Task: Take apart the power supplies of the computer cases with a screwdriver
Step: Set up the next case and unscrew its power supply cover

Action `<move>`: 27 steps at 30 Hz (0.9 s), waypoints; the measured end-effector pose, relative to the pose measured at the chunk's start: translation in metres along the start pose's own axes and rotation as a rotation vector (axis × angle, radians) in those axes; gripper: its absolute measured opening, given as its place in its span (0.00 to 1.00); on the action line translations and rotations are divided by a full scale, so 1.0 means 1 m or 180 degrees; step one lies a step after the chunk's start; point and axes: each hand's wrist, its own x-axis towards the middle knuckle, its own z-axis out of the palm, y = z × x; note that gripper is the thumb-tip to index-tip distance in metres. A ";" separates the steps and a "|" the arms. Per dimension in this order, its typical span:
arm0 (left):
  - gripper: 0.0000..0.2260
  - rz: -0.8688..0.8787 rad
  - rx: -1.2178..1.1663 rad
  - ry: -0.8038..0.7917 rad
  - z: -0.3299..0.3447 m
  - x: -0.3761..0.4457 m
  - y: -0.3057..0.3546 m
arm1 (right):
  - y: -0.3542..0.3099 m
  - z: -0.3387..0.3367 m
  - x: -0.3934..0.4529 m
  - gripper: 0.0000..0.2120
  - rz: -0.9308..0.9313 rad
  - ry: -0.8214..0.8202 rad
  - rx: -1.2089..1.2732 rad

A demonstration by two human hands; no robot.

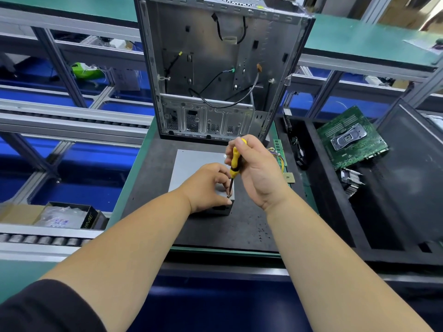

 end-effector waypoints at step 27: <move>0.07 -0.0319 -0.0283 0.0725 0.016 -0.025 0.009 | 0.003 -0.002 -0.002 0.13 -0.0156 -0.0411 0.0203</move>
